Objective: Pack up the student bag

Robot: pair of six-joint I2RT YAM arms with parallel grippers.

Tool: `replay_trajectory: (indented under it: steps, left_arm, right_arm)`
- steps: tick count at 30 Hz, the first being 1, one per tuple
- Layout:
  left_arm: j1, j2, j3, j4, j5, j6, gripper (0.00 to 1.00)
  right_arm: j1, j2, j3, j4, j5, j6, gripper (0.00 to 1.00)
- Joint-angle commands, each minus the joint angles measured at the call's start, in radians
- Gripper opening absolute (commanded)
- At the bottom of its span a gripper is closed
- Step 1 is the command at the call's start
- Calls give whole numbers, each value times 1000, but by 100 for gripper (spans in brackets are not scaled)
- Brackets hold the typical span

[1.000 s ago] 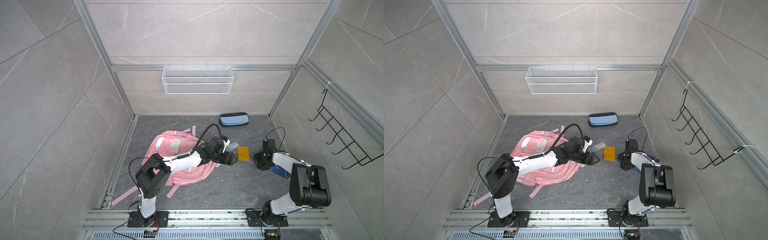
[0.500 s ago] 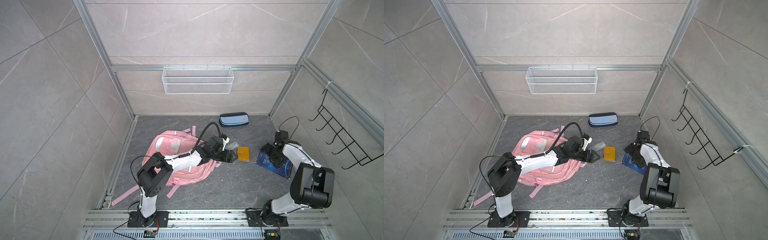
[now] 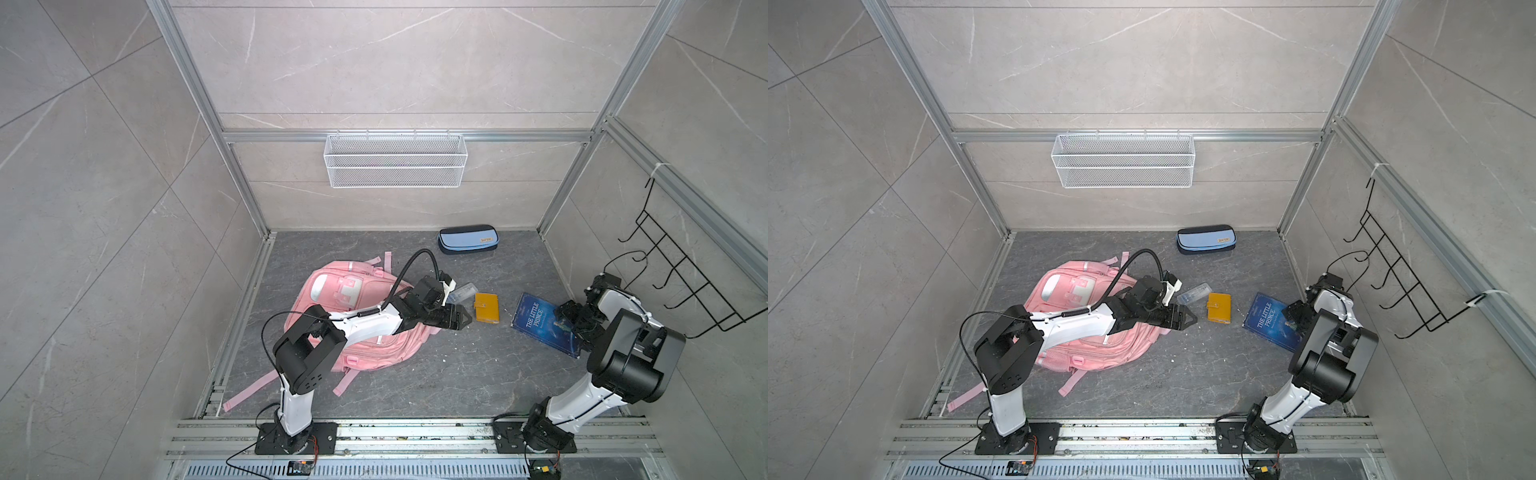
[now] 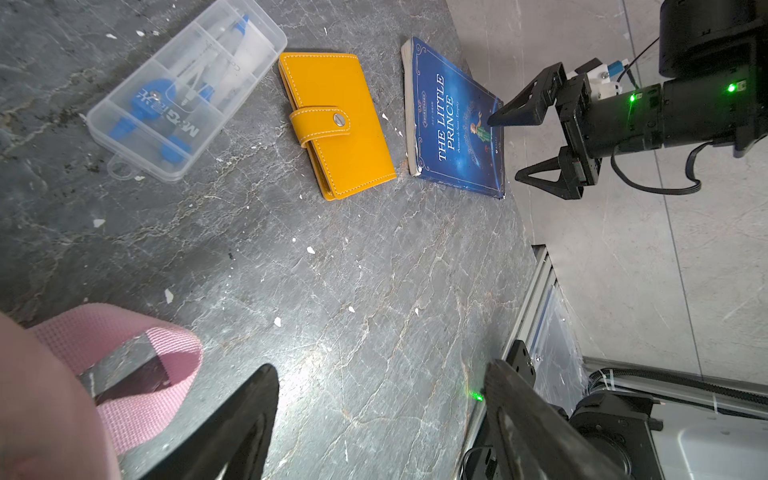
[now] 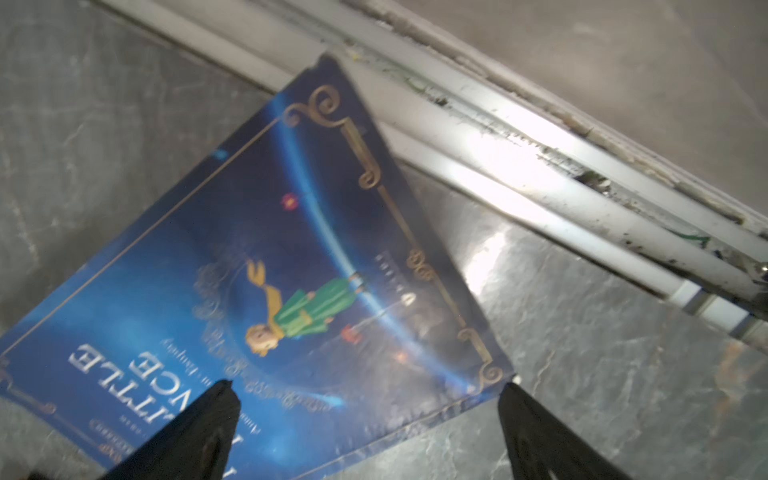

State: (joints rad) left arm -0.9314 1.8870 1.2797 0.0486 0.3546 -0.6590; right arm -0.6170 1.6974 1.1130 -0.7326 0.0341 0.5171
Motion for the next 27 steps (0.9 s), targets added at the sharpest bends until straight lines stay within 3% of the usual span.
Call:
replay_trajectory:
  steps: [1,8,18,27]
  left_arm:
    - [-3,-27,71,5,61,13,83]
    - [-5,20,152,9,133,2,87]
    - [-4,21,199,-24,111,10,87]
    - [2,56,247,-26,112,7,85]
  right_arm:
    - [-30,17,21,6,-7,-44,100]
    - [-64,71,31,67,-87,-114,100]
    - [-76,130,60,108,-201,-161,100]
    - [-13,80,-19,103,-221,-168,99]
